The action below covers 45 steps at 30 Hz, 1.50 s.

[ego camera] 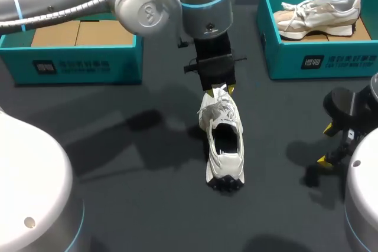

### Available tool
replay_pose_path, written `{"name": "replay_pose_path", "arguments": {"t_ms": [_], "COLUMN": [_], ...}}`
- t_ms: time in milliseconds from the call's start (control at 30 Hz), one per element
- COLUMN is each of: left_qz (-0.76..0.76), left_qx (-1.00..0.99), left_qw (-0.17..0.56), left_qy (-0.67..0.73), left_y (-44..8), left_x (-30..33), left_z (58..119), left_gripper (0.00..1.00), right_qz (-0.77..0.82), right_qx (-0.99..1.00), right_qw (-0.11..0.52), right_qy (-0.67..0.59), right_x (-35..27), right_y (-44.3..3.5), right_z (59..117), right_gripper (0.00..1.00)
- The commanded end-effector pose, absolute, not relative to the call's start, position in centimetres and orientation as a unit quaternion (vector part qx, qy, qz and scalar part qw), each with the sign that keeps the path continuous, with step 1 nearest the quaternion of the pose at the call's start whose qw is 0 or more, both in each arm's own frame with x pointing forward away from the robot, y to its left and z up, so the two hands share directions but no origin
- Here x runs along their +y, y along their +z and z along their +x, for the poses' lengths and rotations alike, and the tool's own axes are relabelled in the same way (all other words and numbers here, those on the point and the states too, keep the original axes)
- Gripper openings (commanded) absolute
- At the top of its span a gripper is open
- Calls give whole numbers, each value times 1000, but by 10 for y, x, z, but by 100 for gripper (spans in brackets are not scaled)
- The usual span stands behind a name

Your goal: Take the shoe out of the shoebox, open the shoe tongue, remove and reinsert the insole, then place the shoe into the shoebox

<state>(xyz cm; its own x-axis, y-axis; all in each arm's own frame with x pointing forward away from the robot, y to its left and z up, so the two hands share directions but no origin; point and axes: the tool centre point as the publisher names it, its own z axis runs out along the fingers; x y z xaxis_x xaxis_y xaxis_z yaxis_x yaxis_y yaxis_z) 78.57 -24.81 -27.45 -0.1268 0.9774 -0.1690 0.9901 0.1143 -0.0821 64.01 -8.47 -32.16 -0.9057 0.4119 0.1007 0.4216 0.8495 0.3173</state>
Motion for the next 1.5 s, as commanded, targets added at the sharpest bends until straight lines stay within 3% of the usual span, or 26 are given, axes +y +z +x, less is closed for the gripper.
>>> {"name": "replay_pose_path", "arguments": {"t_ms": [33, 300, 667, 1000, 1300, 1500], "left_qz": [663, 672, 679, 683, 669, 664], "left_qx": [743, 730, 721, 716, 733, 734], "left_qw": [33, -3, -34, 15, -21, 0], "left_qy": [-89, -125, -132, -142, -125, -142], "left_y": [-275, -305, -342, -308, -363, -343], "left_x": [-248, -250, -251, -250, -262, -249], "left_z": [779, 746, 715, 717, 705, 697], "left_gripper": [38, 28, 28, 29, 30, 32], "right_qz": [-217, -217, -217, -217, -217, -217], "right_qx": [-962, -962, -962, -962, -962, -962], "right_qw": [13, 13, 13, 13, 13, 13], "right_qy": [-168, -168, -168, -168, -168, -168], "right_x": [-85, -85, -85, -85, -85, -85], "right_y": [-321, -321, -321, -321, -321, -321], "right_z": [638, 638, 638, 638, 638, 638], "right_gripper": [100, 100, 100, 100, 100, 100]}}
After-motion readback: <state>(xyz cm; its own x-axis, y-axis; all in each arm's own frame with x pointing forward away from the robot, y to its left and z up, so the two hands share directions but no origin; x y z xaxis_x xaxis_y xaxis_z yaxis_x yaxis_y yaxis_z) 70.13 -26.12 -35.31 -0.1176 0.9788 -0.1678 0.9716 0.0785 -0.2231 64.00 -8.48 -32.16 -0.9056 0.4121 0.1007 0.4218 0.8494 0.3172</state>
